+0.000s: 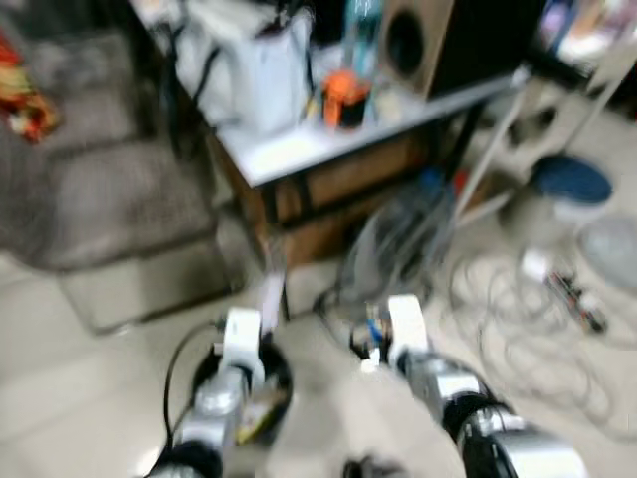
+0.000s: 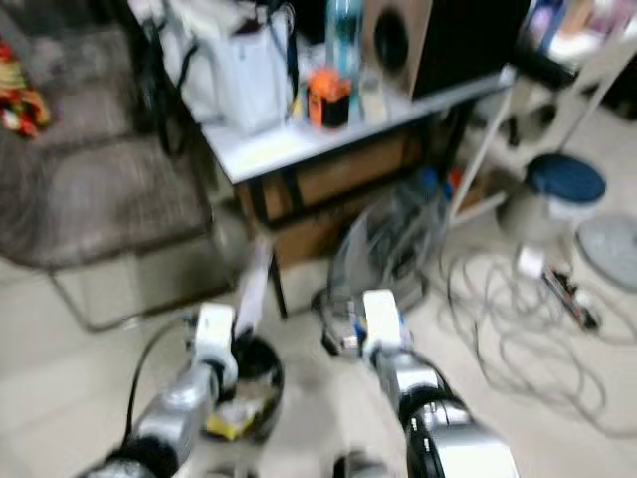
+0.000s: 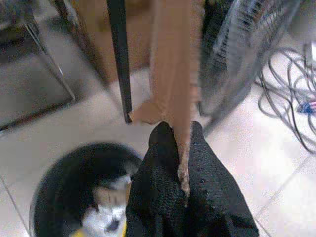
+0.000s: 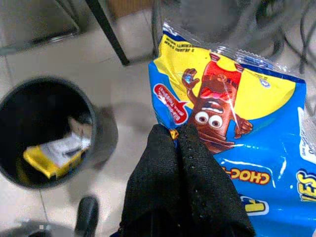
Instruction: Picking trash to rubbish bin
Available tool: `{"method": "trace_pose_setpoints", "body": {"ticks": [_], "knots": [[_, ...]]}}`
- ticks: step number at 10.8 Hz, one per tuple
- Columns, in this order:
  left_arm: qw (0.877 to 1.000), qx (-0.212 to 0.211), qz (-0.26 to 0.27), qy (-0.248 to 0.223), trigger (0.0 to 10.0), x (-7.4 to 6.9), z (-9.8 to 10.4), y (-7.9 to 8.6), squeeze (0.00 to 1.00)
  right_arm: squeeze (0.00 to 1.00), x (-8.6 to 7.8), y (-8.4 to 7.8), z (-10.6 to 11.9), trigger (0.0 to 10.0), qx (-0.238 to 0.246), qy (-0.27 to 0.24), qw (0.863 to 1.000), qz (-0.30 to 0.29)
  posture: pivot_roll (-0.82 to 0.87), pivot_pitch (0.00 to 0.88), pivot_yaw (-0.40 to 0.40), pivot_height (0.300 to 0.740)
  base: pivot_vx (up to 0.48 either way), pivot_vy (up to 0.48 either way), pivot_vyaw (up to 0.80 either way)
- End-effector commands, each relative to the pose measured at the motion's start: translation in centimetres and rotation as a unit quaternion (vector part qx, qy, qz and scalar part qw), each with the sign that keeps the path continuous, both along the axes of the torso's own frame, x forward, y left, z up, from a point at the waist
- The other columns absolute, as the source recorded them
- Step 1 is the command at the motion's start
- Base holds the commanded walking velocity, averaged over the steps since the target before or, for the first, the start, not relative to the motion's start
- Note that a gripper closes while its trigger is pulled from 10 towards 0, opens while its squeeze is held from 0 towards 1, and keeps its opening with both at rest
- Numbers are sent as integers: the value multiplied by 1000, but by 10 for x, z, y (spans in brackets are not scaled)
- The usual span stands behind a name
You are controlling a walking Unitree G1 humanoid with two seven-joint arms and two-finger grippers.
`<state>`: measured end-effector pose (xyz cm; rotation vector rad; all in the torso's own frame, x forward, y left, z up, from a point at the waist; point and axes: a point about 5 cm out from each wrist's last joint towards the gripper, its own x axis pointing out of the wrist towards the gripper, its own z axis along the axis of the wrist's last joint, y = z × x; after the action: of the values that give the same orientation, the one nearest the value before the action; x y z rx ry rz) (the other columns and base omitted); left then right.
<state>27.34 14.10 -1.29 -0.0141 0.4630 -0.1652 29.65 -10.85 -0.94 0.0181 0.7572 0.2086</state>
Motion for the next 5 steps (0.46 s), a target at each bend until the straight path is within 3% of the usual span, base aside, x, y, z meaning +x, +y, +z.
{"method": "trace_pose_setpoints", "body": {"ticks": [1, 5], "knots": [[1000, 9, 17, 14, 10000, -9, -8, 12, 0, 0, -7, 11, -5, 10000, 14, 11, 1000, 17, -80, 142, 14, 740, 0, 0, 0], [999, 10, 25, 19, 10000, -11, -10, 12, 0, 0, -7, 13, -4, 10000, 18, 6, 999, 32, -83, 147, 11, 740, 0, 0, 0]]}}
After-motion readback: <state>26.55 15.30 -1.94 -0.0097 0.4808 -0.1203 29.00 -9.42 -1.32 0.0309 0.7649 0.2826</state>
